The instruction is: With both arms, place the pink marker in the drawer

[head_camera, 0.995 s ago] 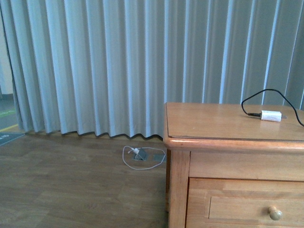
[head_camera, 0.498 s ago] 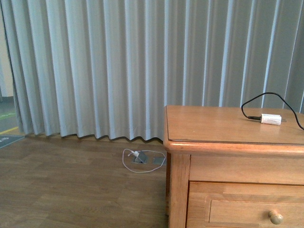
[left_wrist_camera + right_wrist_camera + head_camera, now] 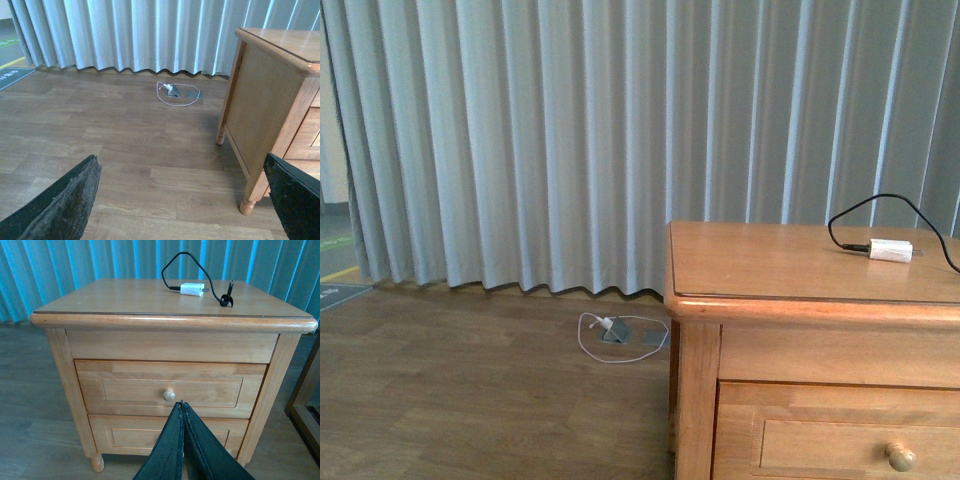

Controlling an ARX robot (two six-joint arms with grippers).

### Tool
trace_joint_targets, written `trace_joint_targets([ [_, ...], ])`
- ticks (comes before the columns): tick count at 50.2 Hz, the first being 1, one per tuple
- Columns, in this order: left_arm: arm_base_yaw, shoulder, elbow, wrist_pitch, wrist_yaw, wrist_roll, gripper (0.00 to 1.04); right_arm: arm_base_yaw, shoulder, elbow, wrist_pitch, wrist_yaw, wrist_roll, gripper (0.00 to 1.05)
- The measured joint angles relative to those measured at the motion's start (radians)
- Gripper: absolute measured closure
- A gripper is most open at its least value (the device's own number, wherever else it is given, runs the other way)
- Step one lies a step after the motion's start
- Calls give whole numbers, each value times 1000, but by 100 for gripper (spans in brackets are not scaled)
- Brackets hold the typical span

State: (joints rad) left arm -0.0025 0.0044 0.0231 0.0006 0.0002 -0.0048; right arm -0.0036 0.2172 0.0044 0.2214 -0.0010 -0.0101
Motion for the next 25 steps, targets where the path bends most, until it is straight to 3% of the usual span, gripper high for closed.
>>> trace_joint_targets([
  [8, 0, 0, 0, 0, 0, 0, 6, 0, -43, 0, -44, 0, 0, 103],
  [14, 0, 0, 0, 0, -1, 0, 6, 0, -181, 1, -212, 0, 0, 103],
  [25, 0, 0, 0, 0, 0, 0, 6, 0, -213, 1, -220, 0, 0, 103],
])
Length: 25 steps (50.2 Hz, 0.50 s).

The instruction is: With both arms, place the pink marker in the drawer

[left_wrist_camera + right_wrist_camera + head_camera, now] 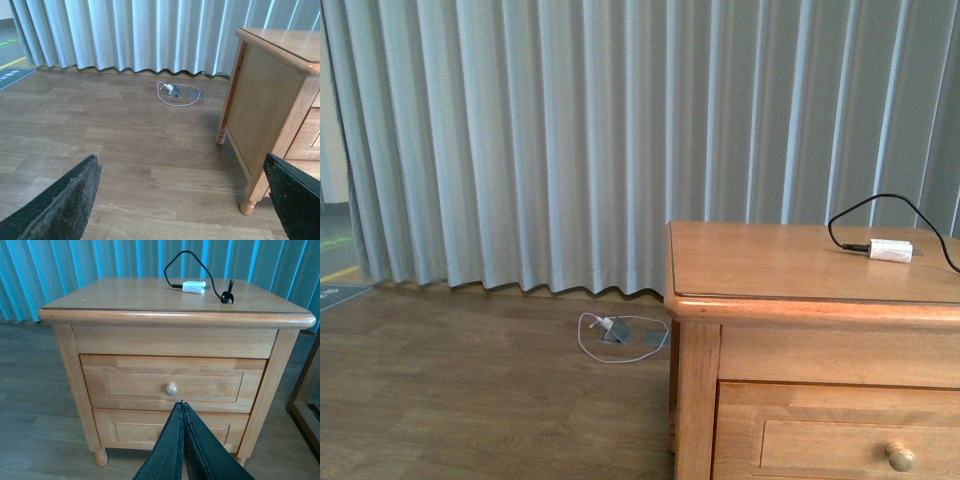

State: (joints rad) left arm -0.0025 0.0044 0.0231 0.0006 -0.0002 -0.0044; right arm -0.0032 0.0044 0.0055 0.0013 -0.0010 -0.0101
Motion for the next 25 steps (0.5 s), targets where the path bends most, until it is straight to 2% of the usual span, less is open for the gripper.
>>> trace_joint_targets([
  [13, 0, 0, 0, 0, 0, 0, 6, 0, 0, 0, 0, 0, 0, 103],
  [21, 0, 0, 0, 0, 0, 0, 6, 0, 0, 0, 0, 0, 0, 77],
  [25, 0, 0, 0, 0, 0, 0, 6, 0, 0, 0, 0, 0, 0, 57],
])
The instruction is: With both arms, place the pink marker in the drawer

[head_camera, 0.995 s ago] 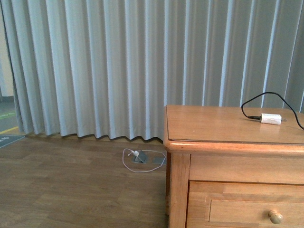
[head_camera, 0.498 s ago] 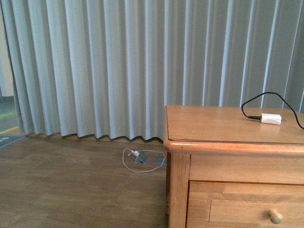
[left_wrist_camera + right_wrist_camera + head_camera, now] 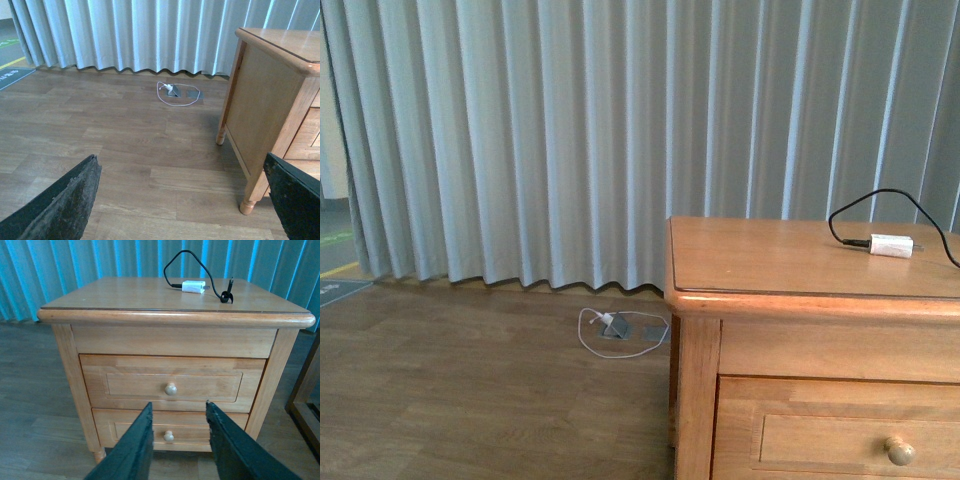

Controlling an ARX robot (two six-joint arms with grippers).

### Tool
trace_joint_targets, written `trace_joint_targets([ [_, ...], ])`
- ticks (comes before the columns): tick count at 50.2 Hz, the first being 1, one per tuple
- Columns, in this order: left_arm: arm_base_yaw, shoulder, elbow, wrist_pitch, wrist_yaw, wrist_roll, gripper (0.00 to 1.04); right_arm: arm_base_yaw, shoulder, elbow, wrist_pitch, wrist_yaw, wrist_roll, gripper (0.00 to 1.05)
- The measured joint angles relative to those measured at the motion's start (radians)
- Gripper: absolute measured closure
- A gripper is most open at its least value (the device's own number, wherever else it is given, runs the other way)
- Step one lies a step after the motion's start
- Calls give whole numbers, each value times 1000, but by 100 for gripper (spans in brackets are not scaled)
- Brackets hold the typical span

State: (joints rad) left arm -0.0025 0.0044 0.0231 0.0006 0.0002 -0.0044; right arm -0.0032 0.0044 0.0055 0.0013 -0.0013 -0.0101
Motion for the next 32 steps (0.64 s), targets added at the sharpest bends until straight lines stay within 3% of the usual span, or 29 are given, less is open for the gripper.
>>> trace_joint_targets([
  [5, 0, 0, 0, 0, 0, 0, 6, 0, 0, 0, 0, 0, 0, 31],
  [12, 0, 0, 0, 0, 0, 0, 6, 0, 0, 0, 0, 0, 0, 7],
  [32, 0, 0, 0, 0, 0, 0, 6, 0, 0, 0, 0, 0, 1, 8],
])
